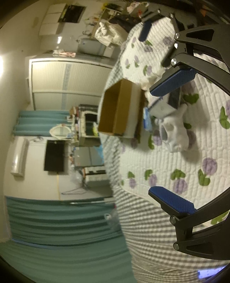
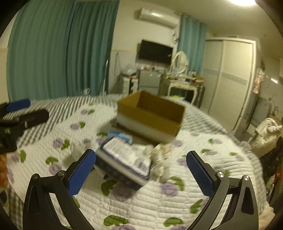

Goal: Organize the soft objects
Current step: 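Grasp the blue-and-white barcoded package with the right tool while the left tool grasps a white sock, then carry the package and the sock with both tools over the cardboard box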

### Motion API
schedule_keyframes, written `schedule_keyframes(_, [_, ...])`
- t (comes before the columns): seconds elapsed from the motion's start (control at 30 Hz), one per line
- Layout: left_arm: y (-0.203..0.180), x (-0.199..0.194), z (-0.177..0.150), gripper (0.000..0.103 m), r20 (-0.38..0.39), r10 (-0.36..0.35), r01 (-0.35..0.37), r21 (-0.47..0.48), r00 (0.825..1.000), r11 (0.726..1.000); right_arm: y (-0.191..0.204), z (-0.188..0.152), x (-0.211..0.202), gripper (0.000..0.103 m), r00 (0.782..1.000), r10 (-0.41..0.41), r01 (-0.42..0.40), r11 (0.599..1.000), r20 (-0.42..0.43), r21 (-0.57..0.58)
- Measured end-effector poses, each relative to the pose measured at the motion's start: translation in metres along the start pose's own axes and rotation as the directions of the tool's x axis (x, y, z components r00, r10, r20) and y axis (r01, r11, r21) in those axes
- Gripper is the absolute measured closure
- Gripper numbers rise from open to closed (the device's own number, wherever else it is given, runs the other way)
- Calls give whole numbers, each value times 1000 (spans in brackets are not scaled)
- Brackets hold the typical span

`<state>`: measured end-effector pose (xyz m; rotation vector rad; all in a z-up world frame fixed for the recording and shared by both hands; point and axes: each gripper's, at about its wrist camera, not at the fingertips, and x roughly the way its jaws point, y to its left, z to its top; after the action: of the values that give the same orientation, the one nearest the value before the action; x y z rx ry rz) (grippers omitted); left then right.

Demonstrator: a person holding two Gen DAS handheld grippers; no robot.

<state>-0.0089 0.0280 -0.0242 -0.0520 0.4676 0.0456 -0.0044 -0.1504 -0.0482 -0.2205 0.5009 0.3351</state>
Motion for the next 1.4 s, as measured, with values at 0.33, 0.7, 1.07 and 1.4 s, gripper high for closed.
schedule_keyframes(0.33, [7, 70, -38, 1, -185, 26, -28, -9, 982, 1000, 27, -34, 92, 5, 981, 39, -51, 997, -189, -59])
schedule_keyframes(0.7, [-16, 111, -53, 2, -271, -39, 44, 11, 962, 999, 5, -28, 84, 47, 994, 27, -28, 1000, -101, -4])
schedule_keyframes(1.07, [-39, 146, -61, 2, -294, 19, 17, 121, 956, 993, -21, -17, 64, 52, 999, 16, -13, 995, -31, 104])
schedule_keyframes(1.4, [-37, 131, -62, 59, -271, 9, 35, 158, 963, 987, -20, -16, 46, 52, 999, 26, -24, 994, -19, 107])
